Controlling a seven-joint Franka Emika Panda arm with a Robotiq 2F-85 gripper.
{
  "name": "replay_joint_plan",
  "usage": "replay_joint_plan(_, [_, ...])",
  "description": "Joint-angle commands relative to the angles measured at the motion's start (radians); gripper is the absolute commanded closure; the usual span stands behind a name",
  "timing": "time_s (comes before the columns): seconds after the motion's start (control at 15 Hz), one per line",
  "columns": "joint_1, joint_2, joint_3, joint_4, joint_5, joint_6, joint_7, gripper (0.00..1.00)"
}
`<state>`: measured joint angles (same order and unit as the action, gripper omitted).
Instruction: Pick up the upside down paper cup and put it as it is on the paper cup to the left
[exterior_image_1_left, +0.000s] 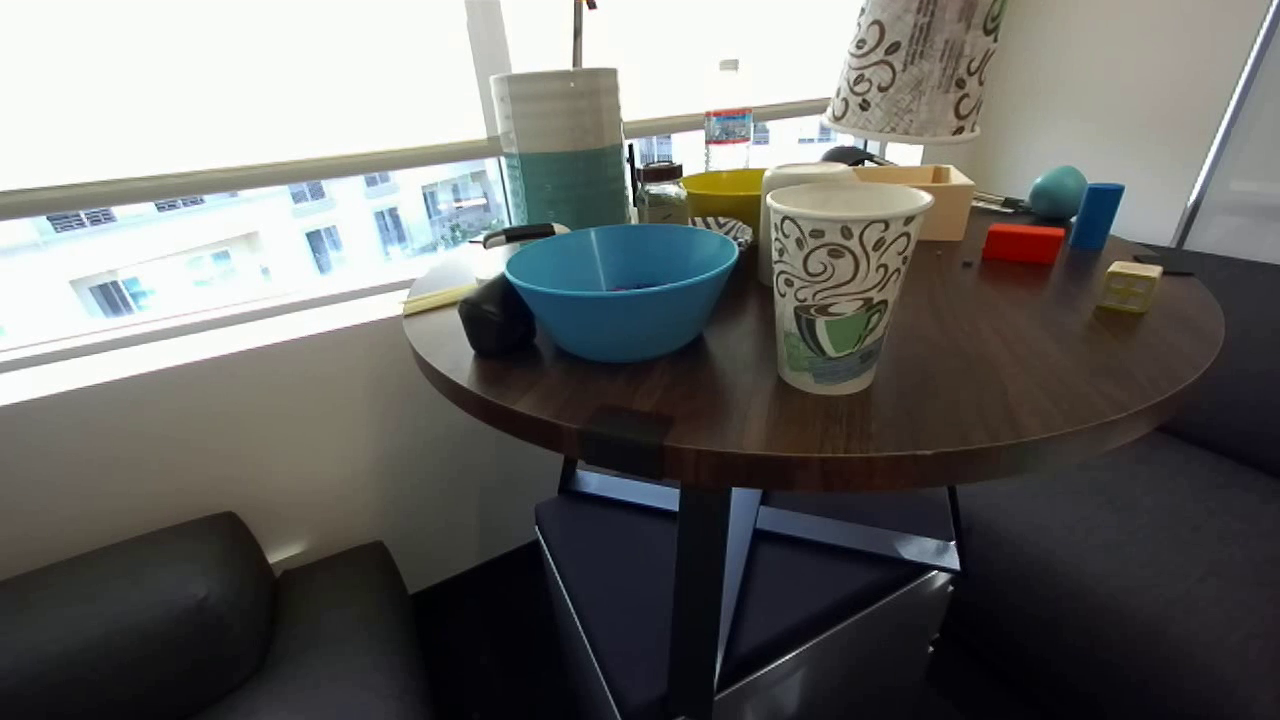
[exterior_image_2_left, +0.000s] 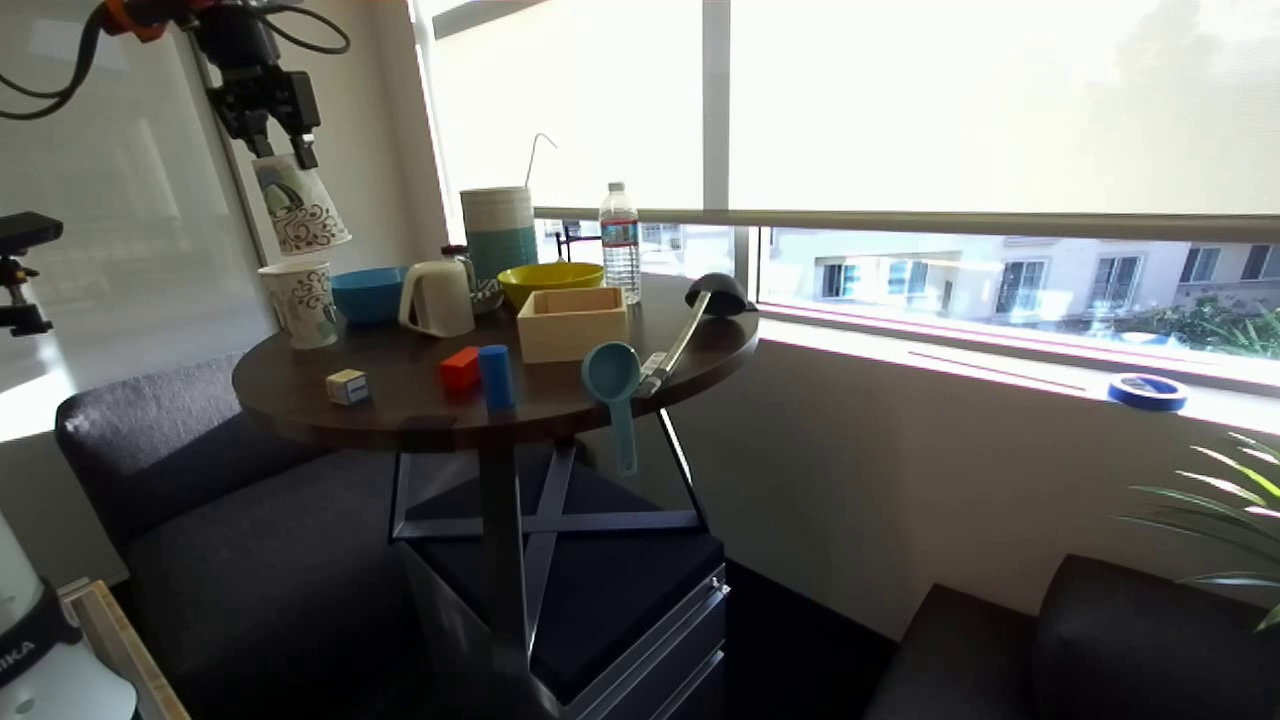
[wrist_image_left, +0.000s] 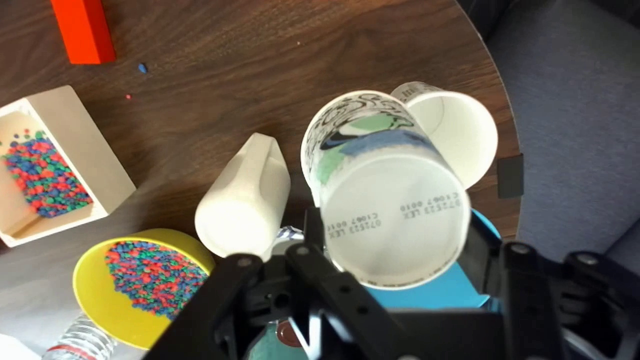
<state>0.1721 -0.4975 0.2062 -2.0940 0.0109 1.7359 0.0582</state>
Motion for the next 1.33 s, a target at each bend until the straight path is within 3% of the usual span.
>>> replay_joint_plan(0.0, [0.030,0.075,0.011,0.091,0.017,-0.057,-0.041,0.60])
replay_joint_plan(1.27, [0.068,0.191,0.015,0.171,0.069,-0.130,-0.151,0.60])
